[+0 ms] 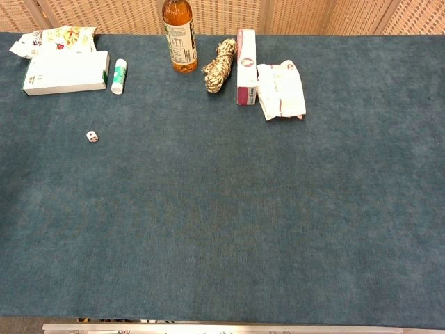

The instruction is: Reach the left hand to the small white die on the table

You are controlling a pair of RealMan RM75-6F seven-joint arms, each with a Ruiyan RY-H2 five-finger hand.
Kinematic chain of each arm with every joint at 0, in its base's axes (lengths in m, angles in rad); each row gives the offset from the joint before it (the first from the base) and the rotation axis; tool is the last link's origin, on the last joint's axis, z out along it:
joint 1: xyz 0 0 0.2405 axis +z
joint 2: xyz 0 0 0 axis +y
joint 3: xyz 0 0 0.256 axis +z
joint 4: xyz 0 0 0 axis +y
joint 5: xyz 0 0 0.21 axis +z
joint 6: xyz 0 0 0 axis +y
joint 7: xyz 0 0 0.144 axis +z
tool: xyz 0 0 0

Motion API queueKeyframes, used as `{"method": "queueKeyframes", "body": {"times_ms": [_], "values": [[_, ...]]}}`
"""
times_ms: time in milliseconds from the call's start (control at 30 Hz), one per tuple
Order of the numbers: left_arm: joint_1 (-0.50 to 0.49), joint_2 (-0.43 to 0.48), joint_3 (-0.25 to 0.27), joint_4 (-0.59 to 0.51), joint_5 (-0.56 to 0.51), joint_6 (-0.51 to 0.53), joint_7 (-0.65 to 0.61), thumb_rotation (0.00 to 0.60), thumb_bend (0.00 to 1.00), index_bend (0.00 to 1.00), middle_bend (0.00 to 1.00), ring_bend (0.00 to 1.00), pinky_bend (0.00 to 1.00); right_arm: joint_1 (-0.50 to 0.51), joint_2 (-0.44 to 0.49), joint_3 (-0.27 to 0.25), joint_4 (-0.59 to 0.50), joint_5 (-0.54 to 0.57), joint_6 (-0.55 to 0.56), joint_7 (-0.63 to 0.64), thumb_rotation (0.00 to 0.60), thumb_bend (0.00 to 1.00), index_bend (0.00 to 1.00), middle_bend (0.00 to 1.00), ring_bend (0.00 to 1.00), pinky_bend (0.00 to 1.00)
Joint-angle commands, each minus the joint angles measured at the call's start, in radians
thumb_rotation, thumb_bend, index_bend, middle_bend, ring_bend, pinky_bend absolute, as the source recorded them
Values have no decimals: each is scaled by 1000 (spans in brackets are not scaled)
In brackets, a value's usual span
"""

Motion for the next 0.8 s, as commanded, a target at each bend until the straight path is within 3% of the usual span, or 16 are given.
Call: {"method": "queueKeyframes", "body": {"times_ms": [33, 267, 533, 633, 800], "values": [[0, 0, 1, 0, 0, -1, 0, 600, 417, 257, 260, 239, 203, 0, 0, 0, -1, 0, -1, 0, 600, 292, 303, 322, 196, 172], [-16, 13, 0, 0, 9, -23, -13, 600, 416, 255, 261, 242, 202, 2, 4, 7, -5, -4, 10, -1, 600, 292, 303, 322, 196, 172], [-106, 45, -11, 18, 25, -148, -37, 600, 416, 227, 299, 259, 245, 5, 11, 22, -17, 0, 22, -18, 600, 292, 303, 322, 196, 172], [-152, 56, -21, 30, 26, -207, -60, 600, 417, 218, 368, 342, 381, 5, 14, 26, -22, 3, 27, -24, 600, 292, 303, 322, 196, 172], [-242, 77, -34, 49, -14, -364, -131, 600, 417, 206, 669, 649, 747, 4, 20, 32, -30, 9, 33, -35, 600, 292, 303, 322, 196, 172]]}}
